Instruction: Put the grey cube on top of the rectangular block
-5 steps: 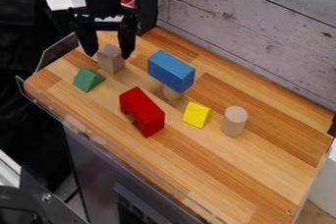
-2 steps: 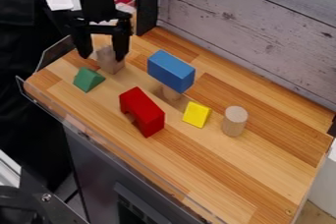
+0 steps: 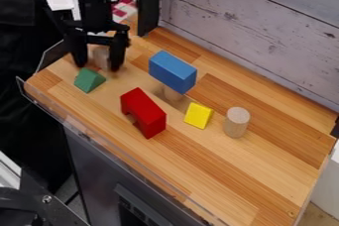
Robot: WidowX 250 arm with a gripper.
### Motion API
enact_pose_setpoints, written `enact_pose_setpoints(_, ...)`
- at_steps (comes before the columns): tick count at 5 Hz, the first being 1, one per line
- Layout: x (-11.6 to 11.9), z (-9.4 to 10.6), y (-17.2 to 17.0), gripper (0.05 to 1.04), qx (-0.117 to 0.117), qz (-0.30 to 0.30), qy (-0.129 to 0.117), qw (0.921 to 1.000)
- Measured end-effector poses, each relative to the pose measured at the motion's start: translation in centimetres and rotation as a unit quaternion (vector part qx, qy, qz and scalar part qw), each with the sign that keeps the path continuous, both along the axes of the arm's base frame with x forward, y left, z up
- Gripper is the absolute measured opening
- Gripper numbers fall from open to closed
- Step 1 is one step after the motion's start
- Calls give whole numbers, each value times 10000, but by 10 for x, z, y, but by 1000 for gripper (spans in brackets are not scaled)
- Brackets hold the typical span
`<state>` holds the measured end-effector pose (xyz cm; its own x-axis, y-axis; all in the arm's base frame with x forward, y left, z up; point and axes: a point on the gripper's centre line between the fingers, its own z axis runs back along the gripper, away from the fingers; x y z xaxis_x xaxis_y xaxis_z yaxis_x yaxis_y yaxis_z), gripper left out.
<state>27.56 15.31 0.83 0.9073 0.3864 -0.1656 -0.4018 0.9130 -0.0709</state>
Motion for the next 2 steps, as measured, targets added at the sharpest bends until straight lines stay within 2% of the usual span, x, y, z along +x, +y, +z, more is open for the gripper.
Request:
enact_pose_setpoints(1,3,-1,1,980,58,48,-32,10000)
enact_pose_setpoints(2,5,-4,-1,887,85,148,-191,9997)
